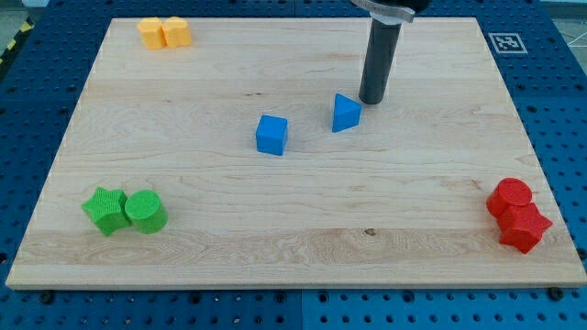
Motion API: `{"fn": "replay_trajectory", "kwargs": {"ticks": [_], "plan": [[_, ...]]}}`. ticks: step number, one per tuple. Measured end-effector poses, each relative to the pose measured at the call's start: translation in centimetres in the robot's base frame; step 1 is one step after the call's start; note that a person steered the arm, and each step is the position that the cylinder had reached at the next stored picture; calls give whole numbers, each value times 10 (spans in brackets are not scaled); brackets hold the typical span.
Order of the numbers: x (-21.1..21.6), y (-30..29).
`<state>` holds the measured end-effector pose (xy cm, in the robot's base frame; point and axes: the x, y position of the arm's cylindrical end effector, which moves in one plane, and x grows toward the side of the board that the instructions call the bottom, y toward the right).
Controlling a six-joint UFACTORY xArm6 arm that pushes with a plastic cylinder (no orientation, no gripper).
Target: Push the blue triangle towards top center
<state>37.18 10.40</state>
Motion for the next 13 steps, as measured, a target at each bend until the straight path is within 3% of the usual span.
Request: {"fn": "replay_trajectory", "kwargs": {"ticks": [2,3,4,5,7,8,11,12,13], "plan": [[94,16],[81,2],[27,1],[18,-5],[74,-18],[69,-46],[-50,-57],[-35,-72],[7,-69]]}}
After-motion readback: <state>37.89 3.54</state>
